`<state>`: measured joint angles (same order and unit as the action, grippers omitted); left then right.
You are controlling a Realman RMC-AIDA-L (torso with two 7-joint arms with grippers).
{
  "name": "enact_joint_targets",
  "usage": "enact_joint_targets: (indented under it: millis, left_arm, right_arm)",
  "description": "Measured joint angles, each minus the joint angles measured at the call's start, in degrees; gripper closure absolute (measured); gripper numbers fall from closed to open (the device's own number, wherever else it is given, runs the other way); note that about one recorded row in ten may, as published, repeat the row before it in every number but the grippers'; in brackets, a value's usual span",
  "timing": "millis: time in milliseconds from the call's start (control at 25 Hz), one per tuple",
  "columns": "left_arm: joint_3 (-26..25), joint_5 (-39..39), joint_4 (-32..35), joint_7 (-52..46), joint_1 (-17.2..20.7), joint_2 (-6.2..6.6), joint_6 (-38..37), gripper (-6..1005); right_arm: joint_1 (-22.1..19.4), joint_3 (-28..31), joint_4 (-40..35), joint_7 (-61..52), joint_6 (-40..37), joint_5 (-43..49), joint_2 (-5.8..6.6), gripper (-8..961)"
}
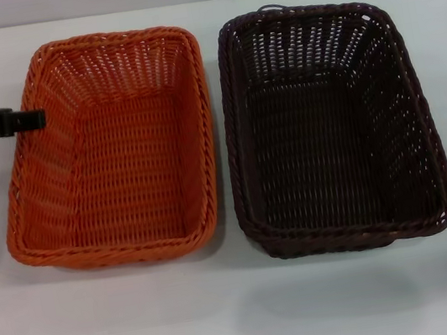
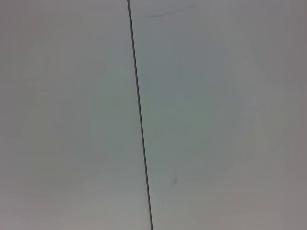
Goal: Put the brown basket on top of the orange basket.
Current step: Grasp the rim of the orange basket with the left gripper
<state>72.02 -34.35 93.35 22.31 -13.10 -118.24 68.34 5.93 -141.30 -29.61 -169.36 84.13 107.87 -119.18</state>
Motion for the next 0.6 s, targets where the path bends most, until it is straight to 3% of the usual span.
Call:
enact_joint_targets:
  millis: [280,600]
  left_arm:
    - [0.9,0.9,-6.8,0.8,-2.2,0.15,-1.8,168]
    - [0.9,1.4,-10.1,1.0,-3.7,0.16,-2.1,169]
  right_arm:
    - [0.0,0.3,-0.2,0.0,0.0,0.0,0.0,250]
    - [-0.4,0.2,-0.4,0.0,0.1,0.0,0.0,255]
